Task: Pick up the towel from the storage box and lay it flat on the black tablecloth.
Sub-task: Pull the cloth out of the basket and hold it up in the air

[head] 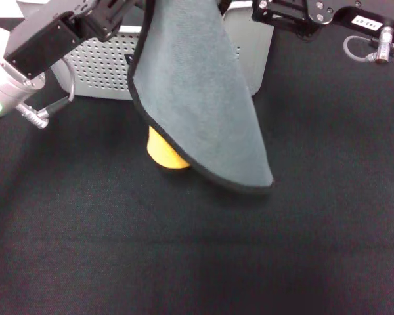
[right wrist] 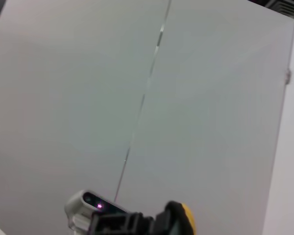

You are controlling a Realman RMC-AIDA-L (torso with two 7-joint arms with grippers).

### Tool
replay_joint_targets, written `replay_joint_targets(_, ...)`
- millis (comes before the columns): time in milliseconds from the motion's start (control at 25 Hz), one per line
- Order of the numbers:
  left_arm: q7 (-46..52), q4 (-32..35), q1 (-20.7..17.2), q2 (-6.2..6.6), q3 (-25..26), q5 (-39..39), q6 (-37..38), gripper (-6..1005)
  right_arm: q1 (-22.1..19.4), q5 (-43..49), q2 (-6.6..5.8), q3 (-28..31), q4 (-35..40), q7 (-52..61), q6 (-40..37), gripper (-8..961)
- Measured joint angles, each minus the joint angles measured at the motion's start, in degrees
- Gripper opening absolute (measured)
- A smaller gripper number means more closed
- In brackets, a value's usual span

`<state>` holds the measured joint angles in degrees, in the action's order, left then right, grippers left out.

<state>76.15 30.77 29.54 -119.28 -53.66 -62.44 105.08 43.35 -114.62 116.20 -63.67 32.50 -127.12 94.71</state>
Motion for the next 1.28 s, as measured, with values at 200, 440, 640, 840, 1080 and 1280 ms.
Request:
replay_joint_targets(200,-0.02,0.18,0.33,-0.11,-0.18,0.14,0.3,17,-0.16,-0.3,-0.01,-0.19,-0.4,0.61,-1.35,624)
replay_joint_targets(440,-0.06,0.08,0.51,-0.26,-0.22,-0.1,0.31,17,0.18,-1.34,-0.01,-1.93,-0.75,0.65,-2.28,516)
replay_joint_targets(640,-0.2,0.01,0.52,-0.36,-0.22,-0.07,0.28,17,0.14,-4.84,-0.01,-6.25,-0.78,0.65,-4.82,479)
replay_joint_targets(840,-0.21,-0.01,0.49,-0.42,-0.22,-0.07,0.24,17,-0.1,-7.27,0.0,-9.35,-0.82,0.92,-6.25,474)
replay_joint_targets(1080,-0.55,-0.01,0.53,-0.43,-0.22,-0.1,0.16,16,0.16,-7.09,-0.01,-9.94,-0.91,2.04,-7.3,469)
replay_joint_targets(1280,-1.02,-0.28,0.55,-0.43,-0.22,-0.11,0.12,17,0.23,-7.01,0.0,-10.02,-0.79,2.1,-7.59,392)
